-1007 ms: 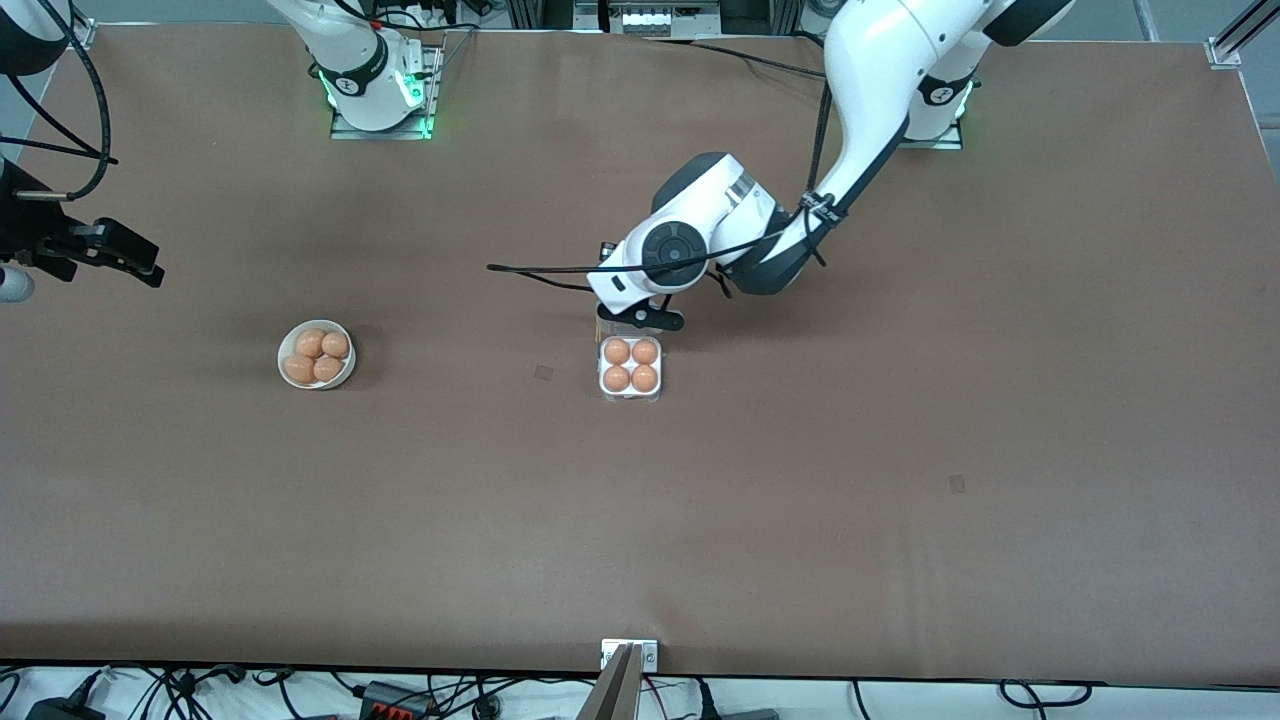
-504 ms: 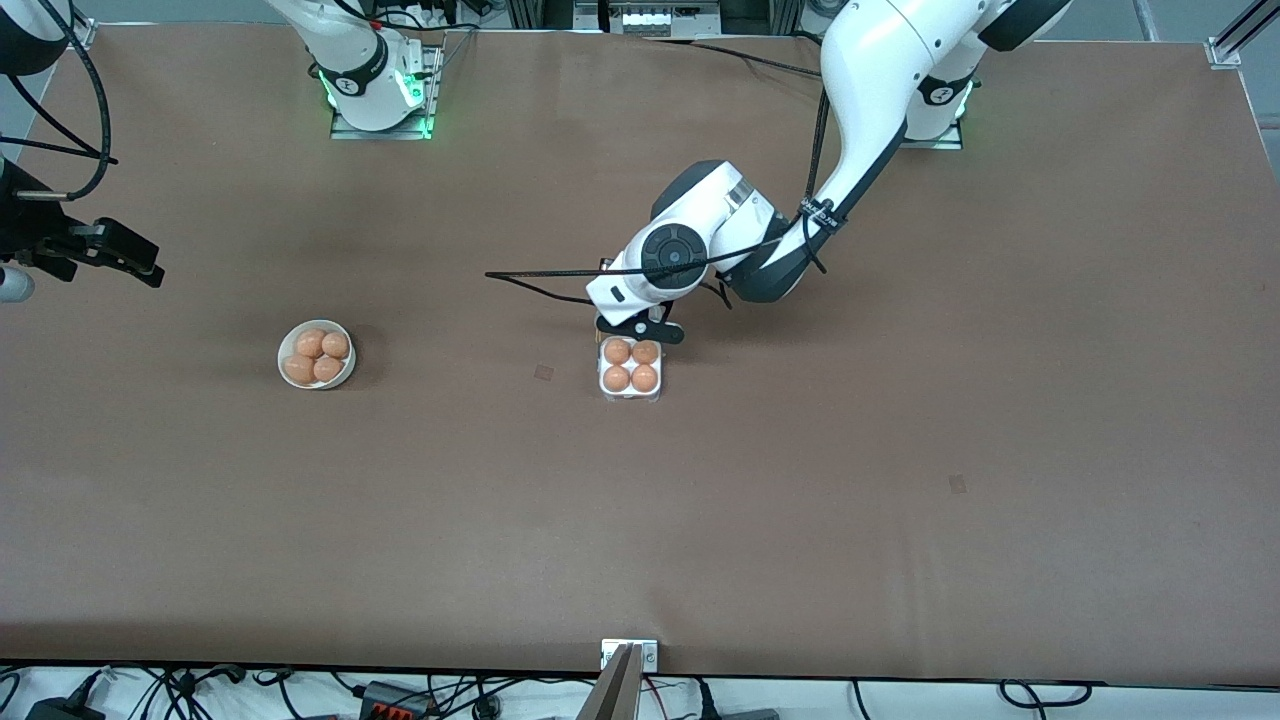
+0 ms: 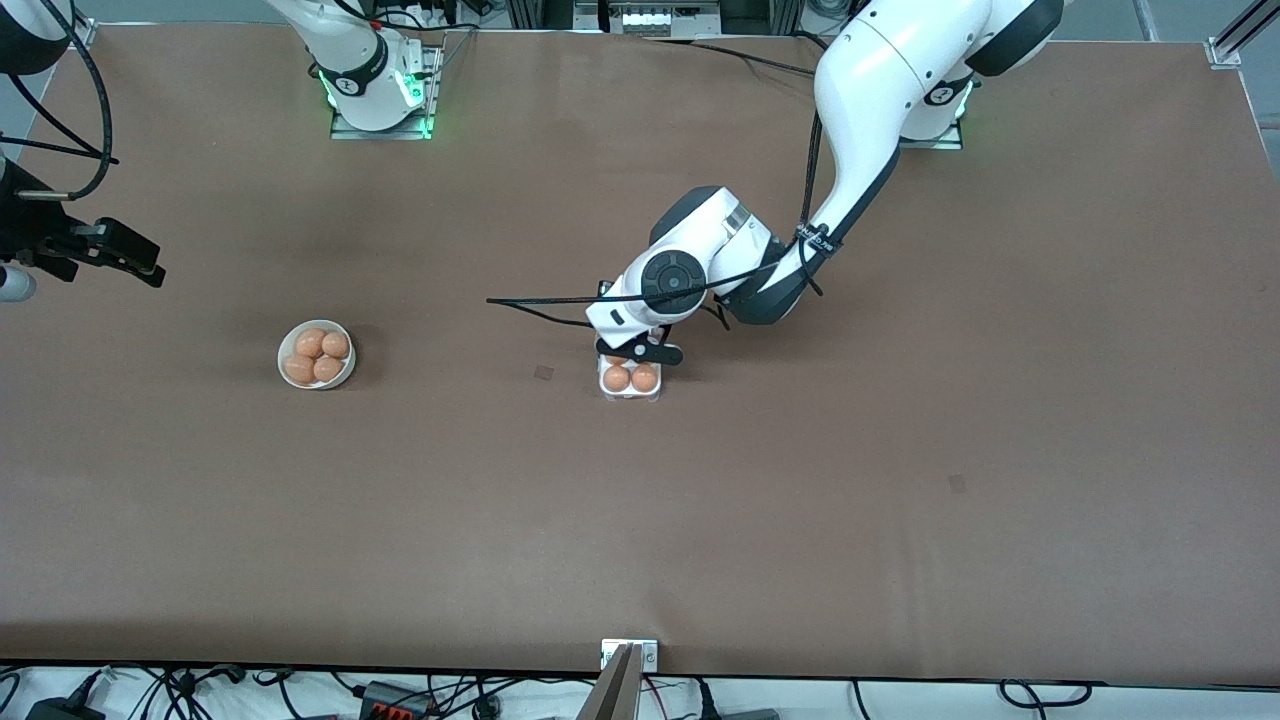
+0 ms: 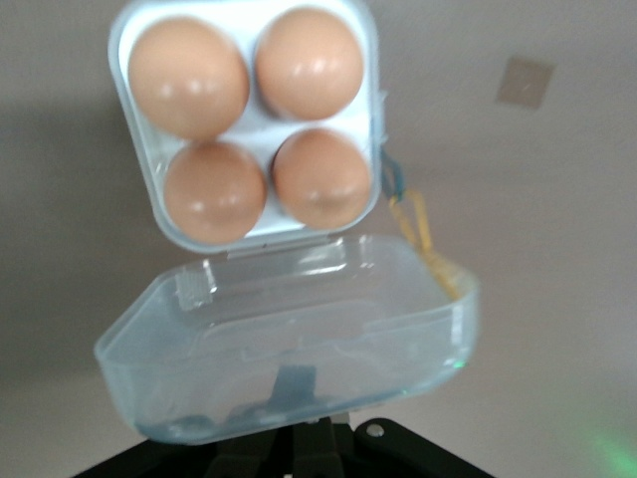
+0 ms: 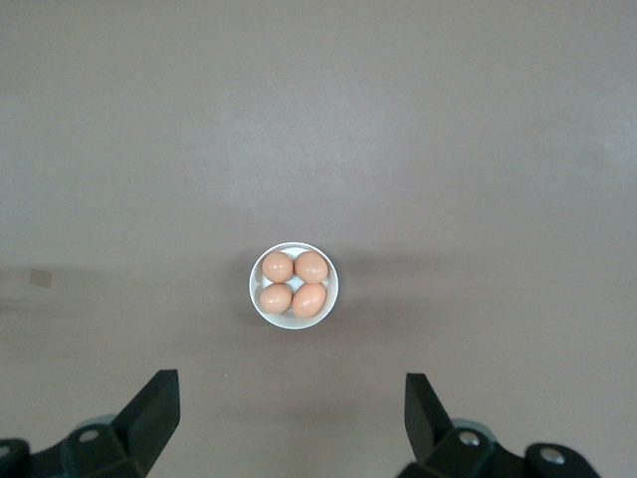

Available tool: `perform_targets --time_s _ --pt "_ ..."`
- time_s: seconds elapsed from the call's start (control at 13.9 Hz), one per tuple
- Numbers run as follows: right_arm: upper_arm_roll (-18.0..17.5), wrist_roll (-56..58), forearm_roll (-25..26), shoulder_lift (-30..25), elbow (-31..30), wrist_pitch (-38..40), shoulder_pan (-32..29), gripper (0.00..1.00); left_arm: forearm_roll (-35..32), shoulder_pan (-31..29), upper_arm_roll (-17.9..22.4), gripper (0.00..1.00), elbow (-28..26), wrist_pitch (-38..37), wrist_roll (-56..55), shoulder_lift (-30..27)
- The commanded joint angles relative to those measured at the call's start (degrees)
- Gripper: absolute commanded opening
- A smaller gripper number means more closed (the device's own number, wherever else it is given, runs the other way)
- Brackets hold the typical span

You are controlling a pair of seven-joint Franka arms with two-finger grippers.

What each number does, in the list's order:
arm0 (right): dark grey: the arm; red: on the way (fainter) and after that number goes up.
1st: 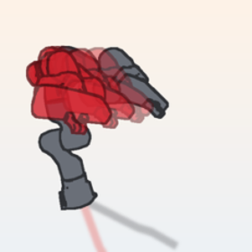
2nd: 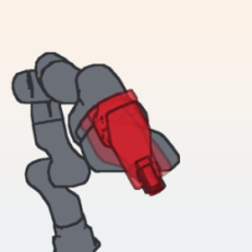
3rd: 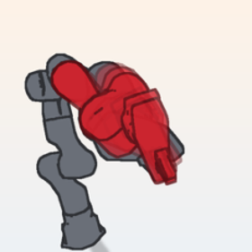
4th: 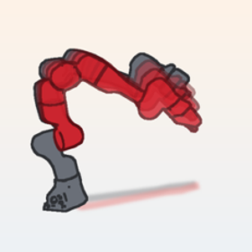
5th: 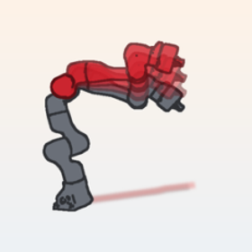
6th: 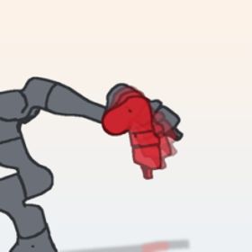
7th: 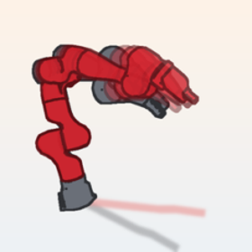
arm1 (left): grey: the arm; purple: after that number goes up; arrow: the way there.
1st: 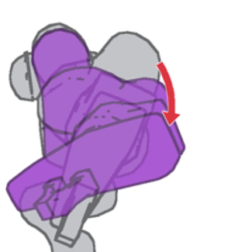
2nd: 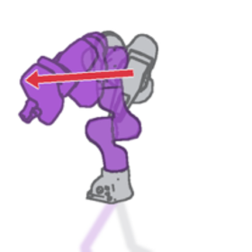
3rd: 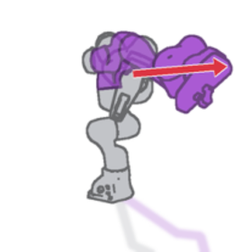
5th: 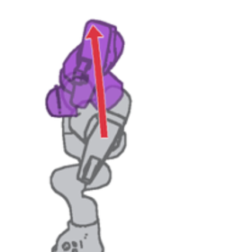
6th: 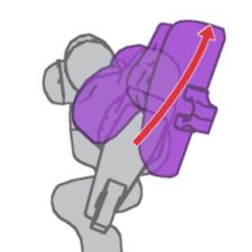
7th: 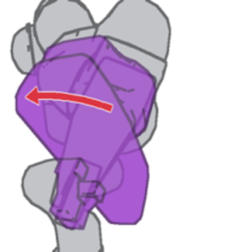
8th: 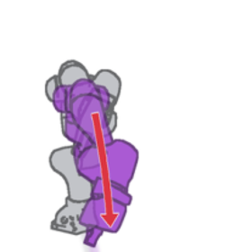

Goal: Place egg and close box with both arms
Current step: 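Swing the lid over the eggs with the left gripper to close it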

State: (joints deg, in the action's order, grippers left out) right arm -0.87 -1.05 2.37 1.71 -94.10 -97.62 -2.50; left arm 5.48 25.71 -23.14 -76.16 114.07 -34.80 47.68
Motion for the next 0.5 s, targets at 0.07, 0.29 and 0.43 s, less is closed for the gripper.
perform_targets --time_s 0.07,0.29,0.43 --pt "-0.27 0.26 0.00 -0.65 -0.20 -0.11 -0.05 1.00 -1.26 0.65 1.60 0.00 7.15 -0.87 -0.35 0.93" --pt "-0.27 0.26 0.00 -0.65 -0.20 -0.11 -0.14 1.00 -4.40 1.44 2.31 0.00 8.40 0.00 -0.18 0.93" --pt "-0.27 0.26 0.00 -0.65 -0.20 -0.11 -0.14 1.00 -7.23 1.88 2.31 0.00 8.14 0.98 -0.62 1.02"
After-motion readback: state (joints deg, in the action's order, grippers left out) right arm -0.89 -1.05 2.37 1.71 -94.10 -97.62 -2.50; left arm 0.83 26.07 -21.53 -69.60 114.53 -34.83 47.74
